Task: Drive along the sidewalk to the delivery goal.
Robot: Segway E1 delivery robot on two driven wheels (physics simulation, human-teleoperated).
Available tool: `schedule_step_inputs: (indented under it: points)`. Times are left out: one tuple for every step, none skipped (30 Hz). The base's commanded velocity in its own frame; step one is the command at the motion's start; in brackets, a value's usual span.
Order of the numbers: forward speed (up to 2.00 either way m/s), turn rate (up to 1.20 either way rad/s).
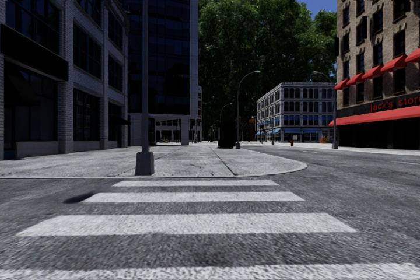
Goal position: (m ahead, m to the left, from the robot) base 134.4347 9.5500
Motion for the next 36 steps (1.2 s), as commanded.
schedule_step_inputs:
  points:
    - [2.00,0.00]
    - [2.00,0.00]
    - [2.00,0.00]
    - [2.00,0.00]
    - [2.00,0.00]
    - [2.00,0.00]
    - [2.00,0.00]
    - [2.00,0.00]
    - [2.00,0.00]
    - [2.00,0.00]
    - [2.00,0.00]
    - [2.00,0.00]
    - [2.00,0.00]
    - [2.00,0.00]
    - [2.00,0.00]
    - [2.00,0.00]
    - [2.00,0.00]
    - [2.00,0.00]
    - [2.00,0.00]
    - [2.00,0.00]
    - [2.00,0.00]
    - [2.00,0.00]
    - [2.00,0.00]
    - [2.00,0.00]
    - [2.00,0.00]
    - [2.00,0.00]
    - [2.00,0.00]
    - [2.00,0.00]
    - [2.00,0.00]
    - [2.00,0.00]
    - [2.00,0.00]
    - [2.00,0.00]
    - [2.00,0.00]
    - [2.00,0.00]
    - [2.00,0.00]
    - [2.00,0.00]
